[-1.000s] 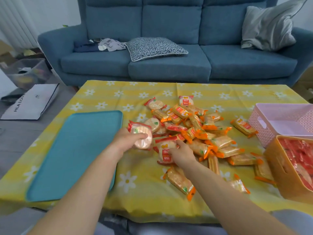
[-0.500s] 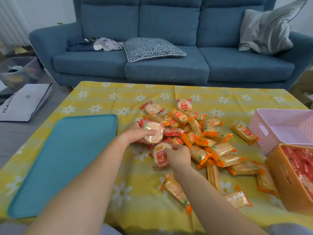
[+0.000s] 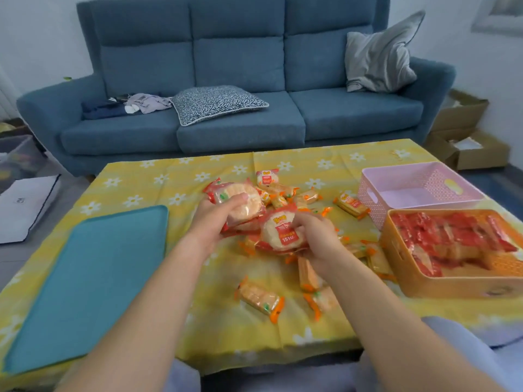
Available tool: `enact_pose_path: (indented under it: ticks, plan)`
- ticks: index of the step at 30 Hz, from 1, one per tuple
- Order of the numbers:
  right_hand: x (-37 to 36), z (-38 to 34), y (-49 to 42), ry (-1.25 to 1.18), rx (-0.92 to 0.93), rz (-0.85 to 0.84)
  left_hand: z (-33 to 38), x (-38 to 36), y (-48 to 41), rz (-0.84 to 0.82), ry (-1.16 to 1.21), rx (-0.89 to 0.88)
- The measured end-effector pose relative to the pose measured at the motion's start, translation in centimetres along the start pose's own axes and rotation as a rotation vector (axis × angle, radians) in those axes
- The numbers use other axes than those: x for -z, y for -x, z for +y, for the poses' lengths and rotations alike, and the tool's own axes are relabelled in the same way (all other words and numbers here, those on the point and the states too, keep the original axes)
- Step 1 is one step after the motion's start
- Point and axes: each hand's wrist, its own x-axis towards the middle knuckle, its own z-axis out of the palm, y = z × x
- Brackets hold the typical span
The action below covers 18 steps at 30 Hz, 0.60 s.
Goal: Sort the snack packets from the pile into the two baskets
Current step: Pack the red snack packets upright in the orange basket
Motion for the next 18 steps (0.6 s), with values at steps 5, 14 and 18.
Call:
enact_pose_path:
  ticks: [5,14,18]
  plan:
    - [9.6,-4.0,2.2,0.071,0.238,0.241,0.0,-11.4,3.3,-0.171,0.134,0.047]
    - [27.7,-7.8,4.5,0.359,0.503,0.622,-1.5,-32.7,8.6,-0.447,-0.191,-0.226]
    - [32.0,-5.9,2.9,0.823,0.207,0.486,-4.7,-35.1,8.7,-0.537,-0.996,-0.454]
